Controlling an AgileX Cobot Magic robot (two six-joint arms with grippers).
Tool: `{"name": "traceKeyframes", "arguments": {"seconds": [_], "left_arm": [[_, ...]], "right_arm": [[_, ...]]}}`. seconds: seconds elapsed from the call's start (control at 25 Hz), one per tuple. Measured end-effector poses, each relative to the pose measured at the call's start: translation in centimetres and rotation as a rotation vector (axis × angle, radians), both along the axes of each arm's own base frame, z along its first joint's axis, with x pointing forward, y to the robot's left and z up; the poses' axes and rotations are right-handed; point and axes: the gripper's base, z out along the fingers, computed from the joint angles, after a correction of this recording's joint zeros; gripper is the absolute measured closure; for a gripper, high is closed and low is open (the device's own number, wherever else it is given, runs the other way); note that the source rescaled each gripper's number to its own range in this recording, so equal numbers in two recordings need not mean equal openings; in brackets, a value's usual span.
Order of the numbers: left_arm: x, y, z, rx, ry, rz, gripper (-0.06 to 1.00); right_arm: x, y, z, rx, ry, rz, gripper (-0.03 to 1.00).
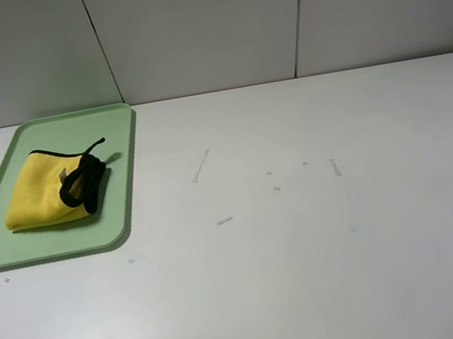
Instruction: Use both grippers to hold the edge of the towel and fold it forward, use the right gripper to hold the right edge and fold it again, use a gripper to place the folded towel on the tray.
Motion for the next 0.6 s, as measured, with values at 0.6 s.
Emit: {"name": "traceKeyframes", "arguments": {"seconds": [0.6], "left_arm": [[-10.7, 0.6, 0.4, -0.007, -0.445, -0.002, -0.05]], "right_arm": [[0.0, 0.0, 0.0, 0.000, 0.000, 0.000, -0.03]]}}
